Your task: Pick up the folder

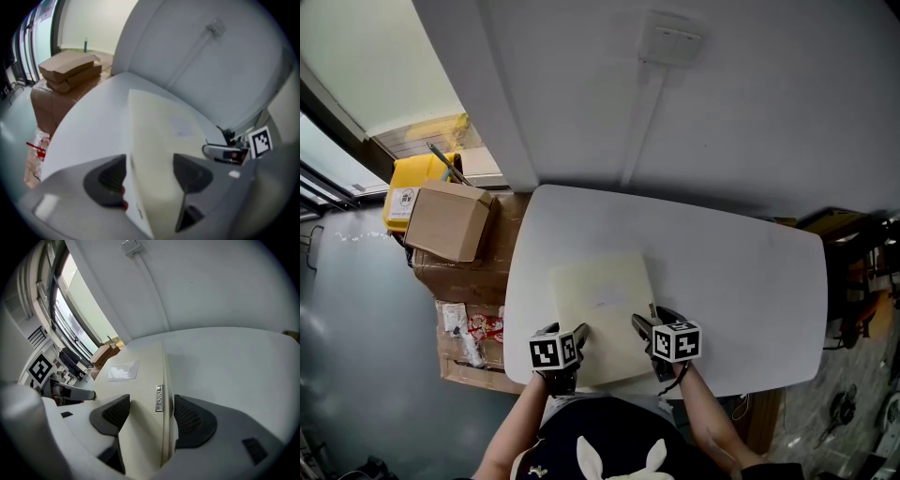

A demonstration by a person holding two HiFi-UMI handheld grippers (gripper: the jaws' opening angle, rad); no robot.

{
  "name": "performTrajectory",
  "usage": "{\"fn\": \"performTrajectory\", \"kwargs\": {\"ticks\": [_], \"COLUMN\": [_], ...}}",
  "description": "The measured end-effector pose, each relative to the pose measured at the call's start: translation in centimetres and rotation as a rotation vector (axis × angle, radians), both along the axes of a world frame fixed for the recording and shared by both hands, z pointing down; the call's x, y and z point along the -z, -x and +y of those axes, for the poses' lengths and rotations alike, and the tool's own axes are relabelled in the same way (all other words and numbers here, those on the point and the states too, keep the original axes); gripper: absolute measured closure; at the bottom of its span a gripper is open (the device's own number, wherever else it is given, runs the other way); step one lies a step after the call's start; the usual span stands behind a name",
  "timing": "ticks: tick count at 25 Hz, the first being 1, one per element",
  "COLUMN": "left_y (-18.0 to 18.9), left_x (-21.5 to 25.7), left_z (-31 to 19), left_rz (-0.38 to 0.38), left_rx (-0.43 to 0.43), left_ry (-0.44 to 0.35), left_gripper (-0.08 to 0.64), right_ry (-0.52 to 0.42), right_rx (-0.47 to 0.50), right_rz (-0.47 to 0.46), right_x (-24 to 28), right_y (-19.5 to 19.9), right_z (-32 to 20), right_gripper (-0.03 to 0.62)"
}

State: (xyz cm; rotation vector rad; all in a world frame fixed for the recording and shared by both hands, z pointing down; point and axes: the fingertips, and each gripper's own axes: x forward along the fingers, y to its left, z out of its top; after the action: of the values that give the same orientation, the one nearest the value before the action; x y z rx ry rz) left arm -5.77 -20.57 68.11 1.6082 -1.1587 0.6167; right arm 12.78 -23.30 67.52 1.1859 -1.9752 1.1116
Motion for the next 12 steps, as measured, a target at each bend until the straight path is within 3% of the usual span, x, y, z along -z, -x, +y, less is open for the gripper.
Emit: {"fn": "performTrajectory", "kwargs": {"ticks": [7, 12], "left_y": [-0.17, -0.34], "left_x": [-0.76, -0.96], "left_z": [0.14, -0.08], "left_rz": [0.092, 0.099], "left_rx": [0.012, -0.01], "left_ry": [0.026, 0.025], "left_gripper": [0.259, 0.259], "right_ry": [0.035, 0.058], "right_rx": [0.004, 0.005], "right_rz": [-0.015, -0.033], "right_x": [-0.34, -0.62], "right_y": [0.1, 0.07], "right_z": [0.0, -0.15], "right_gripper": [0.328, 0.324]}}
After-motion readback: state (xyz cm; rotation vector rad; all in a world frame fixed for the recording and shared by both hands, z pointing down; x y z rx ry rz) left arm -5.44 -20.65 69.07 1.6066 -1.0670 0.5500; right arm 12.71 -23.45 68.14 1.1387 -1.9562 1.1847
